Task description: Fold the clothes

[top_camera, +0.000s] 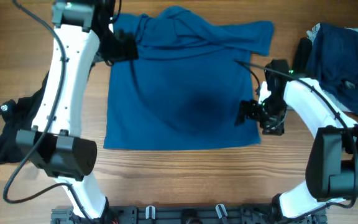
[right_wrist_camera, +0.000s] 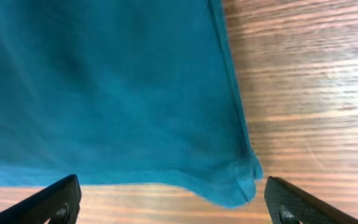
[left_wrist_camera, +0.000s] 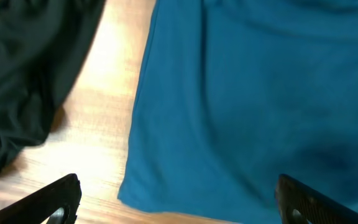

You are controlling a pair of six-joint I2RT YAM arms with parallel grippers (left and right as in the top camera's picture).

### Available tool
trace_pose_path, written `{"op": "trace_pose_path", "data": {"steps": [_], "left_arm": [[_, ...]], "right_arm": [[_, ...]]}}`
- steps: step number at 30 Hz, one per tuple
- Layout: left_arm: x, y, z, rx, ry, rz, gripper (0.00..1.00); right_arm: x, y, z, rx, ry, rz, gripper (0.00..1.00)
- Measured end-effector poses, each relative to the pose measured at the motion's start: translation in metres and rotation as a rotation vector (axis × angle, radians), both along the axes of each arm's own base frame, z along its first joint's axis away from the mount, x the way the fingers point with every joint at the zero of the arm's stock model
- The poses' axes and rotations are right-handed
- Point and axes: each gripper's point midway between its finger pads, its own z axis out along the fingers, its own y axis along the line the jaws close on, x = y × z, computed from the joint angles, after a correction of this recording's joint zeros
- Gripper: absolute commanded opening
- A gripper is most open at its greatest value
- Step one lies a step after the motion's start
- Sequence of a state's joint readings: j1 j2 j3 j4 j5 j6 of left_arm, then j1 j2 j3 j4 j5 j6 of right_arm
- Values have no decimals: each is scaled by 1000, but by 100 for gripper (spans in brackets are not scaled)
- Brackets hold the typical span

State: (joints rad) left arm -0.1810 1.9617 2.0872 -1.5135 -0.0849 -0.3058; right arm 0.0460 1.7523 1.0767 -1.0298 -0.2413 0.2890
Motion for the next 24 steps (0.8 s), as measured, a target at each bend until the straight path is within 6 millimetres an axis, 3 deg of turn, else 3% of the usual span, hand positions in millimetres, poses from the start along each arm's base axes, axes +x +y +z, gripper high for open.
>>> {"op": "trace_pose_path", "data": {"steps": [5,13,16,20,24], "left_arm": [[-25,7,-55,26,161,30,99],[-70,17,-125,59,342,116,99],[-83,25,-148,64,379,151,99],[-115,32,-176,79,471,167,97],[-141,26,-205,35,511,171,93]], "right_arm": [[-2,0,-20,-1,-28,-20,86],[-2,-4,-30,-20,-91,-58,59],[2,-4,-30,-18,-109,-56,58],[4,-3,-30,-16,-119,-52,58],[7,-3,-30,-11,-136,-38,57]]}}
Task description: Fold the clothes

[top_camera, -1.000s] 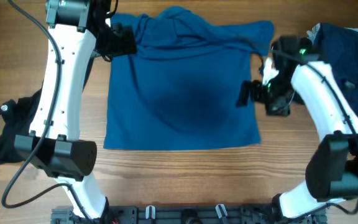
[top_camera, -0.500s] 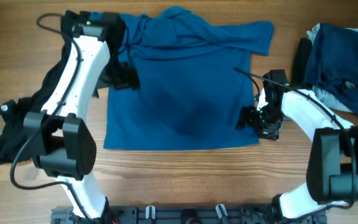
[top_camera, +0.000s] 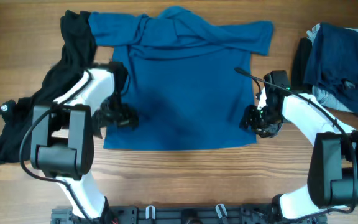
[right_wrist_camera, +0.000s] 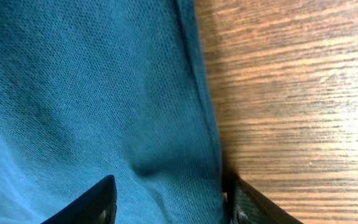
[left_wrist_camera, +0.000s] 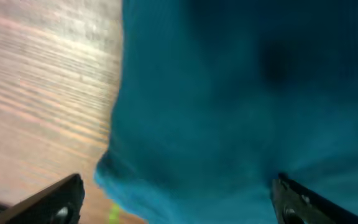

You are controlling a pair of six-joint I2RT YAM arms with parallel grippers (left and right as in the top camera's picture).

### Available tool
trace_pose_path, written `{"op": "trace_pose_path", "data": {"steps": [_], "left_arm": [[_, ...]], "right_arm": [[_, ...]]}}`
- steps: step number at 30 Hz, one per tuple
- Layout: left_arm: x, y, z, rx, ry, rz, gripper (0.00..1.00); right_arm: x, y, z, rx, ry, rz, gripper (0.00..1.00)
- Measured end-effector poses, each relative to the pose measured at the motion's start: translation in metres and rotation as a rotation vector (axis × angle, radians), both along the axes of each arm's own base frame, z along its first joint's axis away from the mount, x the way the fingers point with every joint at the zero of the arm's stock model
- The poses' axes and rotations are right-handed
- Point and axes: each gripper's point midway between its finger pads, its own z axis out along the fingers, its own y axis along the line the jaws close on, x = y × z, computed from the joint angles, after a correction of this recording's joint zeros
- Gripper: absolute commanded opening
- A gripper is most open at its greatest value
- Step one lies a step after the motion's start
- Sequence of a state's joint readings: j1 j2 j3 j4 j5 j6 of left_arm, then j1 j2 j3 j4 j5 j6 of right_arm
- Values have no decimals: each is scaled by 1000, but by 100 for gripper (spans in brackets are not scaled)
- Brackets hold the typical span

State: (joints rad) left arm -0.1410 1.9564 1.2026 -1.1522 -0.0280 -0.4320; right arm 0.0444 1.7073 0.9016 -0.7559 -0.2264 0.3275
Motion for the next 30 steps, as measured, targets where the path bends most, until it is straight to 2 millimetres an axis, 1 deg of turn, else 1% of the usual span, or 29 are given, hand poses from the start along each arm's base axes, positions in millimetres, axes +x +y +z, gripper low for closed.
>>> {"op": "trace_pose_path", "data": {"steps": [2,4,5,6,7,8,9,13,14,15,17,18,19,20,21,23,24,25,26,27,28,29,30], "left_arm": [[-1,-1,-3,-21,-48,10,86],[-2,-4,-5,-48,-80,19,67],[-2,-6,-6,-62,-95,29,50],[-1,-11,-8,-92,-113,31,38],[0,-15,-10,-114,-126,39,22],[0,-17,-10,-123,-131,41,10],[0,-18,-11,-125,-133,44,4],[-2,-18,-11,-123,-134,51,4],[-1,-18,-10,-123,-136,51,4],[-1,-18,-9,-122,-141,51,4],[-5,-17,-3,-116,-118,52,4],[-9,-16,4,-111,-91,54,4],[-9,-15,12,-109,-89,53,4],[-6,-15,25,-108,-99,51,4],[1,-15,39,-108,-123,47,4],[38,-17,100,-124,-323,21,4],[56,-18,133,-130,-440,9,4],[86,-13,235,-125,-766,-8,4],[84,-11,255,-117,-816,-8,4],[89,-7,292,-104,-912,-9,4],[96,-5,327,-98,-1021,-8,4],[98,-3,355,-91,-1097,-9,4],[97,0,394,-88,-1207,-12,4]], "right_arm": [[3,0,0,1,-16,7,56],[5,0,0,2,-23,13,45],[5,0,0,1,-25,17,36],[6,0,0,1,-31,19,24],[7,0,-1,2,-35,16,10],[8,0,-2,2,-43,24,4],[9,0,-3,2,-49,27,4],[10,1,-4,3,-48,29,4],[4,0,0,1,-16,42,4],[5,0,3,1,-15,51,4],[3,0,19,1,16,83,4],[9,1,34,1,3,102,4],[18,1,49,1,-28,116,4],[27,1,68,1,-67,130,4],[37,2,89,-1,-119,142,4],[58,3,137,-7,-244,164,4],[65,3,157,-12,-299,179,4],[79,2,221,-32,-468,189,4],[77,-1,238,-51,-485,189,4],[81,-3,260,-68,-528,192,4],[89,-6,288,-87,-604,190,4],[93,-9,315,-101,-672,185,4],[94,-13,342,-115,-738,176,4]]}}
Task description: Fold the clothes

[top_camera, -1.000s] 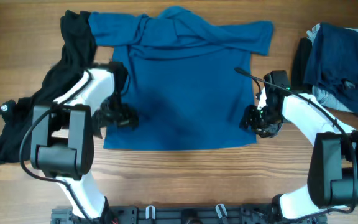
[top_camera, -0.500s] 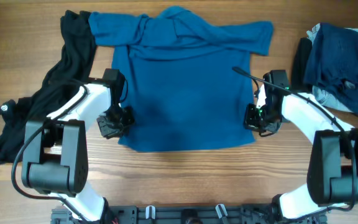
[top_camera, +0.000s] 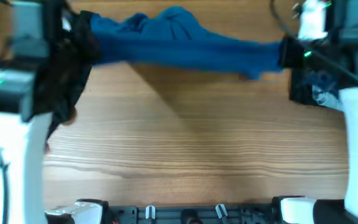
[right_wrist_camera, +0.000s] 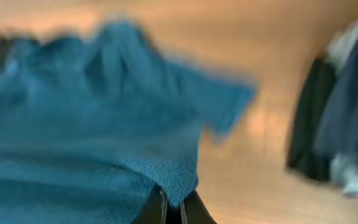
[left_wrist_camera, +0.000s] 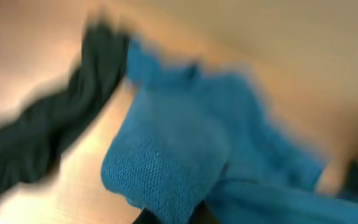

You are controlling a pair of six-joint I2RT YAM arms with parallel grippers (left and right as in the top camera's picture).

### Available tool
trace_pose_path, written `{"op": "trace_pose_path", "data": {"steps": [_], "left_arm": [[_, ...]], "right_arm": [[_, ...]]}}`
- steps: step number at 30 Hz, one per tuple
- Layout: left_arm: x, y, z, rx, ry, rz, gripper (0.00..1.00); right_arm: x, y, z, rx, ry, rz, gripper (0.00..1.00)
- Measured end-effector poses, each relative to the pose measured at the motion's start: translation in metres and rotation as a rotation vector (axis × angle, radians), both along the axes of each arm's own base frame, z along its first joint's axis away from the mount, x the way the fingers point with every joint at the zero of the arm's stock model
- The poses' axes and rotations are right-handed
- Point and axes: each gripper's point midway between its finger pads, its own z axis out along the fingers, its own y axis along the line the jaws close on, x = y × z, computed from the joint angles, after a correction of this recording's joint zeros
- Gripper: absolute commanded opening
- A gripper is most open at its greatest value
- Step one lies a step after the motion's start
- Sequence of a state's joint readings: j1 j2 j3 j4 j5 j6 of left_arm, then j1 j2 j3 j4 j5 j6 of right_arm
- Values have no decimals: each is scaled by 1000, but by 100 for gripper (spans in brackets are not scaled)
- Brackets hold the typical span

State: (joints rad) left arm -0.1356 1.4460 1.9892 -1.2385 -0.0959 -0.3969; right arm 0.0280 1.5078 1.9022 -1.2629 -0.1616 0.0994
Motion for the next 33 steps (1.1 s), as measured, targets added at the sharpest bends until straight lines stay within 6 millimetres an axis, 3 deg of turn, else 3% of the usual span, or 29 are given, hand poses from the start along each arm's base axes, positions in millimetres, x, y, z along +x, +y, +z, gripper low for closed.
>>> {"op": "trace_pose_path", "data": {"steps": [2,6,11,15,20,23,26,31,33], "left_arm": [[-13,3,56,-1,-153,-4,4],[-49,6,133,6,-367,-30,4],[-77,9,170,20,-478,-48,4],[-89,10,193,20,-572,-48,4],[-96,11,229,5,-715,-41,4],[-70,8,232,12,-726,-43,4],[-14,1,217,33,-685,-42,4],[127,-8,174,47,-689,-23,4],[161,-8,163,47,-716,-18,4]], "right_arm": [[-8,-11,44,-10,-102,-22,4],[-32,-33,120,-22,-290,-78,4],[-66,-42,189,-35,-502,-104,4],[-81,-40,220,-49,-613,-100,4],[-73,-40,249,-64,-734,-87,4],[-50,-43,257,-70,-773,-84,4],[-7,-48,254,-74,-785,-82,5],[90,-55,233,-62,-820,-52,4],[124,-55,229,-55,-865,-37,4]]}}
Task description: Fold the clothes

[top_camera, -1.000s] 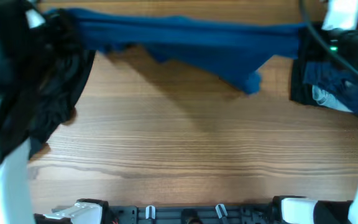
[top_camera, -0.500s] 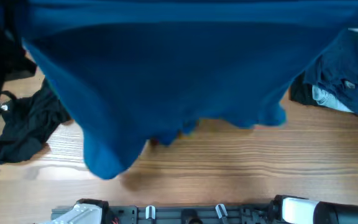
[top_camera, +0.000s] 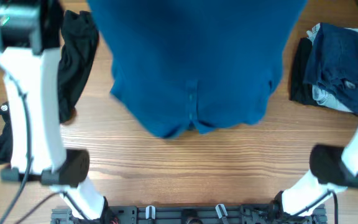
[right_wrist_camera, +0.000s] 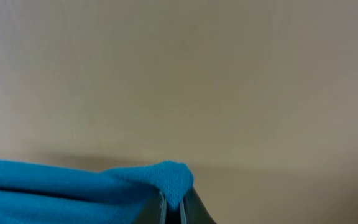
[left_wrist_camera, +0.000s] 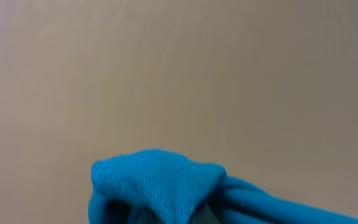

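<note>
A blue shirt point(top_camera: 194, 62) hangs close under the overhead camera, spread wide, its collar end point(top_camera: 192, 121) lowest. Both arms are raised high beside it. My left gripper point(left_wrist_camera: 169, 214) is shut on a bunched blue corner point(left_wrist_camera: 157, 180) of the shirt. My right gripper point(right_wrist_camera: 173, 208) is shut on the other corner point(right_wrist_camera: 173, 177), fabric pinched between its fingers. Both wrist views face a plain beige wall.
A black garment point(top_camera: 73, 56) lies on the wooden table point(top_camera: 185, 174) at the left. Folded dark blue jeans with other clothes point(top_camera: 337, 62) sit at the right edge. The left arm's white links point(top_camera: 33, 99) run down the left side.
Both grippers have risen higher with the shirt corners. The shirt, stretched as a band at the table's far edge before, now hangs spread out in front of the overhead camera.
The shirt lay flat with both grippers open, the left near its top left, the right by its lower right corner. Then both sat at the lower corners. Then both were shut on corners, stretching the shirt at the far edge. Now it hangs high.
</note>
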You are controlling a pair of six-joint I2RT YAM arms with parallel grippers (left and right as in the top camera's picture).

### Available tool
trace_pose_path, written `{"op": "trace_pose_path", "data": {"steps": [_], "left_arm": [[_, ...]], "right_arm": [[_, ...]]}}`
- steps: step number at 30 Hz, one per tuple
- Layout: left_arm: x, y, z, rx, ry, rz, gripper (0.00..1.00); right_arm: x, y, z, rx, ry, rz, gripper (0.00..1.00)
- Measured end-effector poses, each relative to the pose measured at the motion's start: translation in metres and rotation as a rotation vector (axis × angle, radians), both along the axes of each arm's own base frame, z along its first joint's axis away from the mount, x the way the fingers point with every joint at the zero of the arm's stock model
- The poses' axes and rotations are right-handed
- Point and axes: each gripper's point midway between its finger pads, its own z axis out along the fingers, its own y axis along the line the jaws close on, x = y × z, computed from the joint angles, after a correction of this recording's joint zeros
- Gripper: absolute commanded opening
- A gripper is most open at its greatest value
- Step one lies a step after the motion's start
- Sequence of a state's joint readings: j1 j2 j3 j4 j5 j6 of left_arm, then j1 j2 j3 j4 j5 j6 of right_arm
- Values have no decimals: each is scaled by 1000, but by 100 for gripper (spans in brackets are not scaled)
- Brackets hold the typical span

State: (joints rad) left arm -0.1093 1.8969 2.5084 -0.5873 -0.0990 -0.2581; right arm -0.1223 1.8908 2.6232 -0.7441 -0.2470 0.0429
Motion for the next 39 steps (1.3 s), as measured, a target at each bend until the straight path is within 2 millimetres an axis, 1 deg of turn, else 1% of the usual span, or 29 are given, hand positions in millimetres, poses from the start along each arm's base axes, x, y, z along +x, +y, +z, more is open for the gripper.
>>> {"op": "trace_pose_path", "data": {"steps": [2,3,4,6,7,8,9,11,12,14,15,16,17,18,19,21,22,23,24,25,27,28,30,31,33,34,36,38,39], "left_arm": [[31,-1,2,-4,-88,-17,4],[41,-1,6,-5,-140,-31,4],[45,0,12,-6,-184,-39,4],[43,0,30,-5,-268,-48,4],[41,0,34,-6,-286,-51,4],[36,-1,48,0,-339,-56,4],[33,-1,52,7,-354,-59,4],[32,-2,51,24,-345,-64,4],[34,-2,44,33,-312,-67,4],[39,-3,24,58,-223,-72,4],[44,-4,-5,84,-103,-78,4],[46,-3,-29,105,-7,-82,4],[46,-1,-44,116,53,-83,4],[44,2,-69,128,157,-87,4],[40,8,-93,134,254,-90,4],[32,21,-124,129,384,-88,4],[27,28,-136,120,438,-86,4],[22,35,-148,108,491,-82,4],[17,40,-156,98,528,-82,4],[9,48,-169,78,588,-84,4],[-3,57,-184,47,666,-95,4],[-12,60,-194,27,720,-103,4],[-23,63,-206,1,783,-111,4],[-36,63,-217,-14,850,-113,4],[-51,63,-225,-29,916,-116,4],[-60,62,-229,-36,953,-117,4],[-81,59,-228,-46,998,-122,4],[-98,56,-218,-49,1003,-128,4],[-108,54,-209,-47,991,-129,4]], "right_arm": [[28,-1,-1,8,-55,11,4],[42,-2,0,15,-95,18,4],[52,-2,3,19,-138,22,4],[60,-2,10,20,-198,26,4],[60,-3,19,19,-243,24,4],[59,-3,24,19,-262,21,4],[58,-3,28,18,-278,20,4],[57,-4,32,16,-295,16,4],[57,-4,30,18,-284,14,4],[62,-6,8,30,-193,6,4],[66,-7,-10,38,-120,1,4],[69,-7,-29,46,-49,-1,4],[71,-8,-46,51,18,-2,4],[71,-8,-58,55,63,-3,4],[75,-7,-91,69,178,-2,4],[73,-3,-138,92,348,15,4],[71,-1,-158,103,419,30,4],[71,2,-171,110,464,39,4],[67,6,-186,123,524,56,4],[63,11,-199,134,575,74,4],[54,19,-211,149,640,99,4],[49,22,-215,155,668,114,4],[38,25,-222,162,716,126,4],[31,26,-226,164,747,128,4],[20,26,-225,160,773,130,4],[11,25,-225,163,794,128,4],[-12,21,-211,174,804,129,4],[-34,17,-194,184,792,134,4],[-46,16,-185,187,786,136,4]]}}
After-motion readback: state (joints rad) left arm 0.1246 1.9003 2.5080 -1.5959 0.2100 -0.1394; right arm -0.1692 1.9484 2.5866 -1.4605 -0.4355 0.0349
